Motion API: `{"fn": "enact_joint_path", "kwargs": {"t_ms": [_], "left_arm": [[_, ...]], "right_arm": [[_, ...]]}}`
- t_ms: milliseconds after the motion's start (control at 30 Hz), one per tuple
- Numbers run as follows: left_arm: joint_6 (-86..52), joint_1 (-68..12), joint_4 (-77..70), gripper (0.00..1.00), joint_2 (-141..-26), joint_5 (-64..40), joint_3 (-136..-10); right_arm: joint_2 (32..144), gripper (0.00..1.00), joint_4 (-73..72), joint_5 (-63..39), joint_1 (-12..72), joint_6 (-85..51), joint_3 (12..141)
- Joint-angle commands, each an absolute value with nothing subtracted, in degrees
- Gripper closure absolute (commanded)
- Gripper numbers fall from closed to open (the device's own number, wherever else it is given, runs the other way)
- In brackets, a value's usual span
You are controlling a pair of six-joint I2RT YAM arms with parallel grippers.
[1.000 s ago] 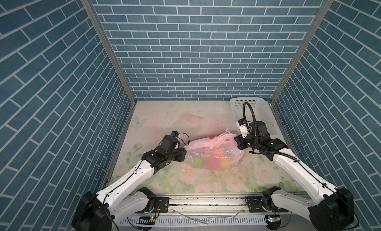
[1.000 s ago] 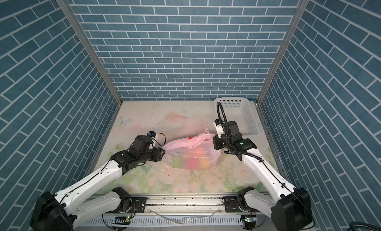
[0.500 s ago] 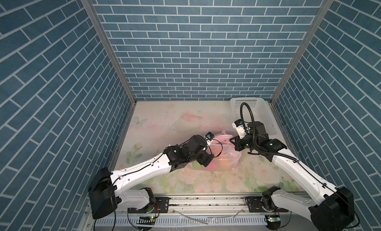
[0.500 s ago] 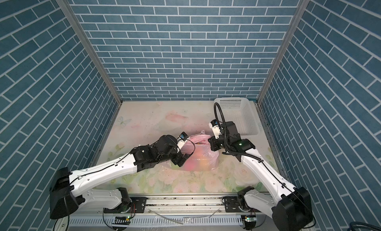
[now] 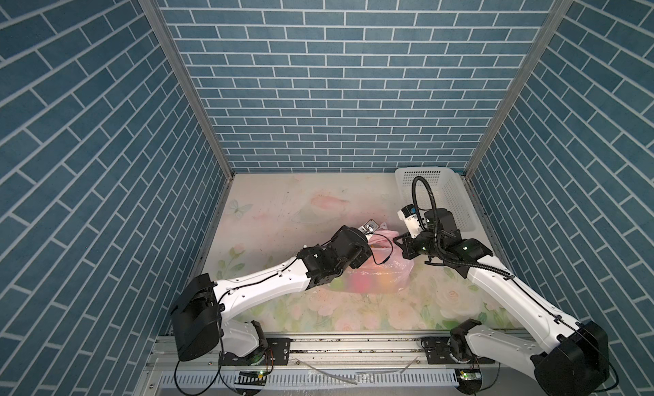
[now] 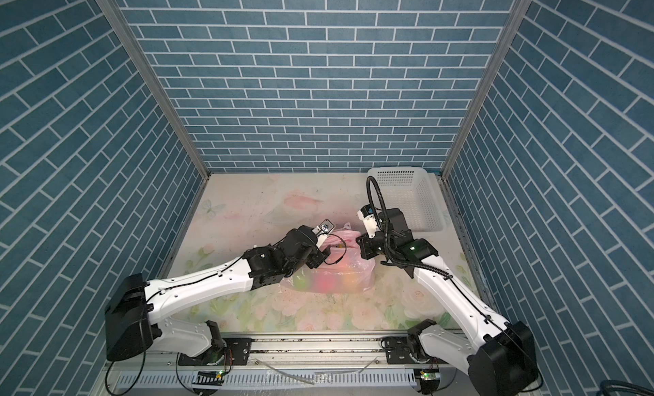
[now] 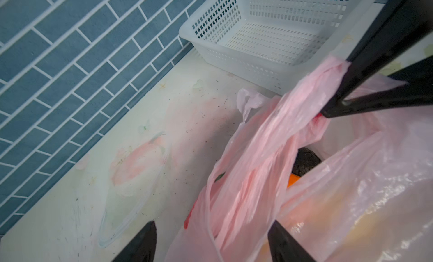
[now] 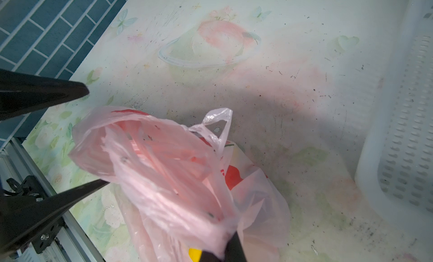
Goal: Untie the knot of the plastic bag and take out the fruit
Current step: Untie the plastic bag at the center of the table.
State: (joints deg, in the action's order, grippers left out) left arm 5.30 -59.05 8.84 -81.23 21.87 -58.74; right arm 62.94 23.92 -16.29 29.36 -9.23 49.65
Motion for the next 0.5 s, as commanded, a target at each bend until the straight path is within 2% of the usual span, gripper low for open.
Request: {"fn": "enact_joint_path", "kwargs": {"t_ms": [0, 67, 167, 367, 467], "left_arm": [[9.25, -59.40, 7.07, 0.39, -83.55, 24.39, -60.27], [9.39, -59.38, 6.35, 0.56, -83.55, 24.61, -59.91], [9.86, -59.37, 6.21, 0.73, -82.64, 24.49, -59.36], [11.55, -58.26, 7.18, 0.94, -77.14, 19.56, -56.39], [11.68, -56.26, 8.49, 1.00, -73.43, 15.11, -54.57]], "right_arm": [[61.64, 1.00, 23.11, -16.79, 29.71, -10.47, 50.82], [61.47, 1.00, 23.12, -16.63, 29.71, -10.46, 50.76], [61.11, 1.00, 23.11, -15.98, 29.73, -10.46, 50.39], [60.22, 1.00, 23.11, -12.99, 29.27, -11.20, 49.58], [59.85, 1.00, 22.55, -12.74, 28.40, -12.10, 49.40]]}}
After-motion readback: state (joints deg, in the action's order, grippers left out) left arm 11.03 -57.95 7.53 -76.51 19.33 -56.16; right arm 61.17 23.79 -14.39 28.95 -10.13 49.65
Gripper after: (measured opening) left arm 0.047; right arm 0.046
